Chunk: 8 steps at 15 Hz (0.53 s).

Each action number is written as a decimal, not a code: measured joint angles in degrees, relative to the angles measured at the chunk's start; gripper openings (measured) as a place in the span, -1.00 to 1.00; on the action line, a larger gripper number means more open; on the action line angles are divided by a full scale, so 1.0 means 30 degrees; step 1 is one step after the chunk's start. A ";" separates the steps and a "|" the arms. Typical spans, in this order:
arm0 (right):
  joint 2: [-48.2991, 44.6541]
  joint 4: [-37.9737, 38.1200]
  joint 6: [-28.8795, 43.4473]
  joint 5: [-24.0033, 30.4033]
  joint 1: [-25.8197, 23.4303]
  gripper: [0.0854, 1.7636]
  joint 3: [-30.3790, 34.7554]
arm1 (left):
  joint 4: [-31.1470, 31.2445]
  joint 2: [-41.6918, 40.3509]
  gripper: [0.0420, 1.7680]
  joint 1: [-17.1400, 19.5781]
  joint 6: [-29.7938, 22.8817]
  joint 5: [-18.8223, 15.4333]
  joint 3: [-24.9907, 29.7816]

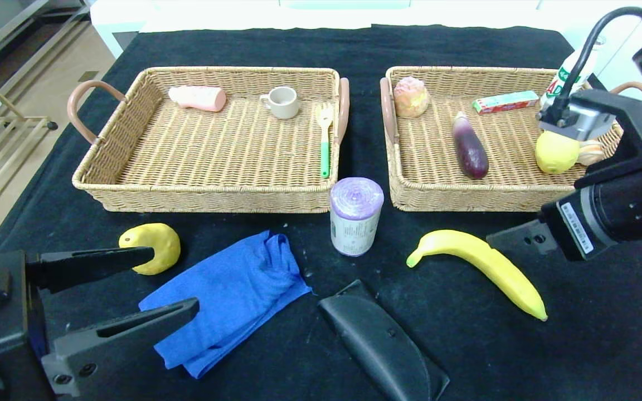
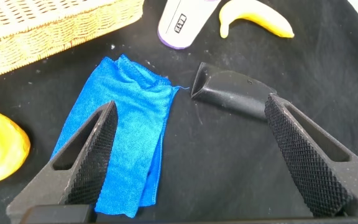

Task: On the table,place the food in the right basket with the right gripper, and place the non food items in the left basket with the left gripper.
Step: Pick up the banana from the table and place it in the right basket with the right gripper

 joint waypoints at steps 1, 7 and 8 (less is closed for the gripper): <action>-0.0053 -0.0065 -0.0142 -0.0065 0.0187 0.90 0.0670 | 0.0004 -0.0016 0.94 0.0004 0.0000 0.0000 0.0004; 0.0670 -0.1365 -0.0293 -0.0926 0.0488 0.92 0.2820 | 0.0020 -0.0049 0.94 -0.0008 0.0163 0.0016 0.0138; 0.0845 -0.1422 -0.0317 -0.0939 0.0561 0.92 0.3003 | 0.0028 -0.0049 0.94 -0.0008 0.0163 0.0008 0.0138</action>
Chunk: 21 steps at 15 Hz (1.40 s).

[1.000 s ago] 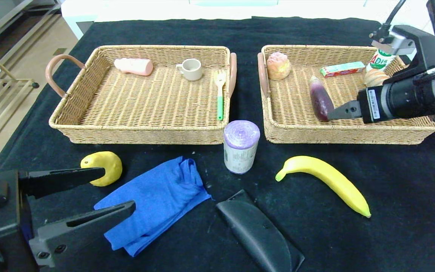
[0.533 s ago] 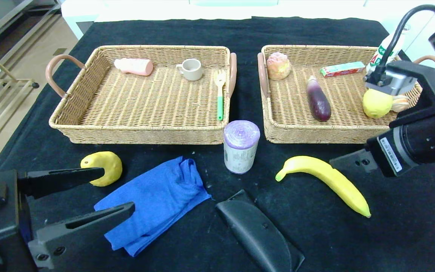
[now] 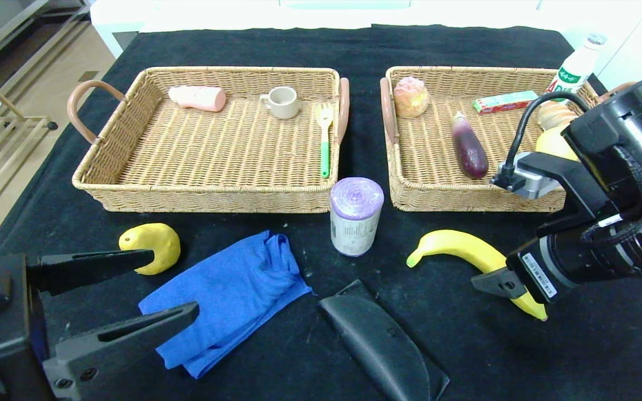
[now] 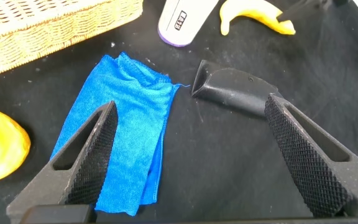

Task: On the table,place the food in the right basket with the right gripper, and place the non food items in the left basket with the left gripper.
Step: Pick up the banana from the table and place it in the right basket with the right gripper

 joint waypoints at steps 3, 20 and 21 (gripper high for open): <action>0.0540 -0.0232 0.0000 -0.0744 0.0260 0.92 0.0211 | 0.0000 0.0000 0.94 0.0000 0.0008 -0.0008 0.0004; 0.1829 -0.2609 0.0126 -0.0963 0.0000 0.23 0.1434 | -0.0045 -0.0053 0.94 0.0020 0.0028 0.0012 0.0004; 0.1829 -0.2609 0.0126 -0.0963 -0.0073 0.07 0.1471 | -0.0053 -0.0069 0.94 0.0020 0.0028 0.0012 0.0004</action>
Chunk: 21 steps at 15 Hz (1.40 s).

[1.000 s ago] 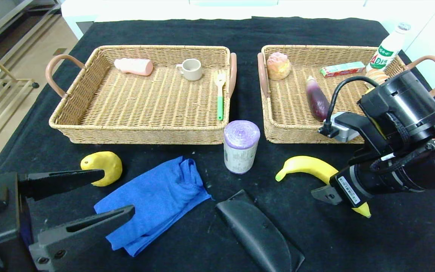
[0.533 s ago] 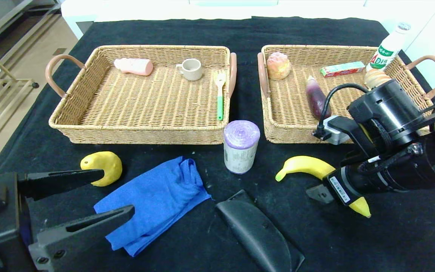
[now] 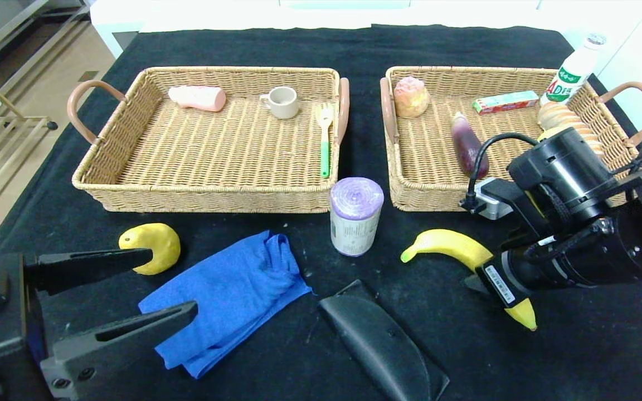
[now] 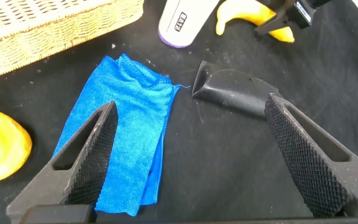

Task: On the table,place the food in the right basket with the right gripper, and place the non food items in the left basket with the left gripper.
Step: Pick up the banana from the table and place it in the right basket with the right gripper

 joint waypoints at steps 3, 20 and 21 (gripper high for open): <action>0.0008 -0.0008 0.0008 0.0008 -0.0126 -0.38 0.0093 | 0.0000 -0.0012 0.94 0.0000 0.0008 0.0008 0.0000; -0.1499 0.1292 -0.0081 0.0183 0.0093 -0.38 -0.0122 | -0.0004 0.0008 0.94 0.0000 0.0089 0.0000 0.0033; -0.1930 0.1581 -0.0089 0.0191 0.0130 -0.38 -0.0154 | -0.0004 0.0008 0.94 0.0000 0.0081 0.0000 0.0024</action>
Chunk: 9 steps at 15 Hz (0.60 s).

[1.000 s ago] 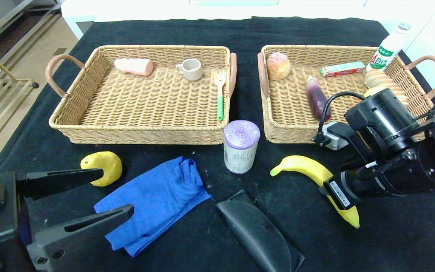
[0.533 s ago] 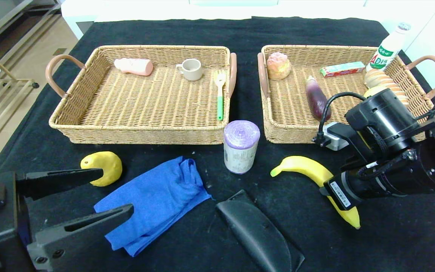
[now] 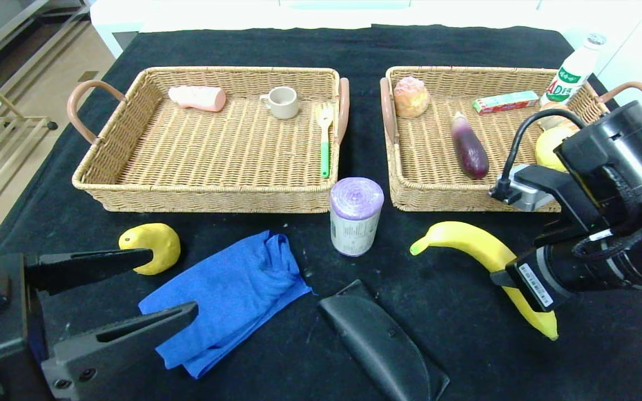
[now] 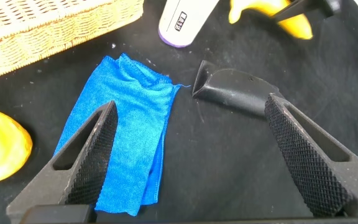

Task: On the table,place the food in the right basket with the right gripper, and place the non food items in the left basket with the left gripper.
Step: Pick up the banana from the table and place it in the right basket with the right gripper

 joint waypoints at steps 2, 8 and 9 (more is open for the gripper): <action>-0.0870 0.0394 0.0016 0.0012 0.0028 -0.38 -0.0020 | 0.0020 0.0008 0.94 0.0000 0.0008 0.0000 0.0008; -0.2397 0.0557 0.0154 -0.0110 -0.1252 -0.38 -0.1674 | 0.0049 0.0045 0.94 -0.0008 0.0008 0.0000 0.0020; -0.2296 0.0540 0.0252 -0.0134 -0.1617 -0.38 -0.2316 | 0.0041 0.0065 0.94 -0.0008 0.0008 0.0000 0.0045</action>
